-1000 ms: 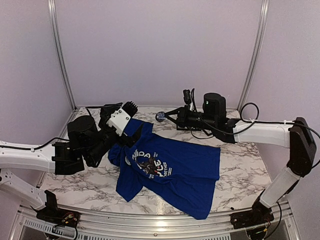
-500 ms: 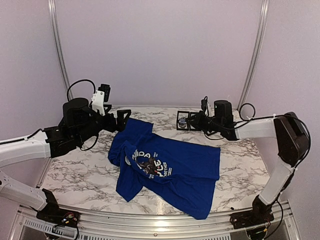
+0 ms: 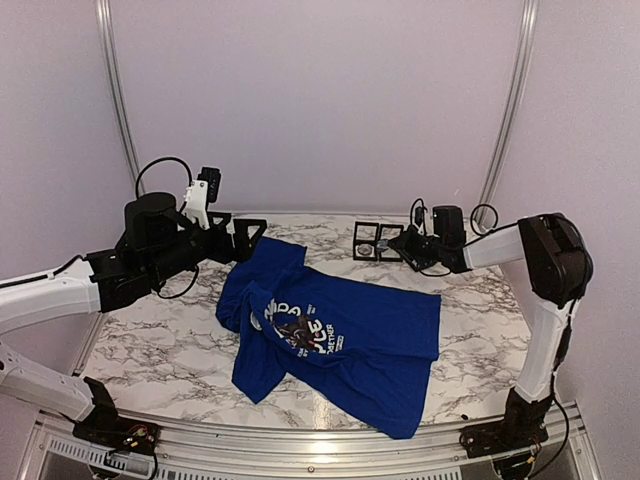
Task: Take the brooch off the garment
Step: Place the brooch in the brooch box.
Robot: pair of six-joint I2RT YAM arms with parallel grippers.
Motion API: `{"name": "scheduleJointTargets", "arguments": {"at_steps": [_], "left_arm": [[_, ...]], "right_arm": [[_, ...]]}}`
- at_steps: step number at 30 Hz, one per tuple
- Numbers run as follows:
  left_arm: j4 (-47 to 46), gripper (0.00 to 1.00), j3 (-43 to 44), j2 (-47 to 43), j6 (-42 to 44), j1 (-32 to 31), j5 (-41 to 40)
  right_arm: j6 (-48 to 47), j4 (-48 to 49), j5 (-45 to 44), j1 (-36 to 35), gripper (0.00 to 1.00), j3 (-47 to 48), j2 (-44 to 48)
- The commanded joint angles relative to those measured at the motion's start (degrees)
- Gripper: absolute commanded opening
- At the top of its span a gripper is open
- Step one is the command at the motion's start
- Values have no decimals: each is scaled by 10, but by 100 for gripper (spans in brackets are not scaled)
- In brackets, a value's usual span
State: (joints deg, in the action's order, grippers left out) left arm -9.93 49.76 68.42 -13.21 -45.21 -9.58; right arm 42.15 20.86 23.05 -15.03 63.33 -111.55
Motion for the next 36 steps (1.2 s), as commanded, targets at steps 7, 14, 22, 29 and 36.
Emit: {"name": "scheduleJointTargets", "arguments": {"at_steps": [7,14,22,29,36], "left_arm": [[12,99,17,-14,-21,4,23],[17,99,22,-14,-22,4,26],[22,99,27,-10,-23,3,28],[21,99,30,-6,-24,4,29],[21,99,32,0,-26,3,33]], "right_arm": [[-15,-15,-26,32,0,96,-77],[-17,-35,-38,37,0,141,-116],[-21,-49,-47,37,0,159,-138],[-29,-58,-57,38,0,158,-143],[-34,-62,-63,38,0,163,-155]]}}
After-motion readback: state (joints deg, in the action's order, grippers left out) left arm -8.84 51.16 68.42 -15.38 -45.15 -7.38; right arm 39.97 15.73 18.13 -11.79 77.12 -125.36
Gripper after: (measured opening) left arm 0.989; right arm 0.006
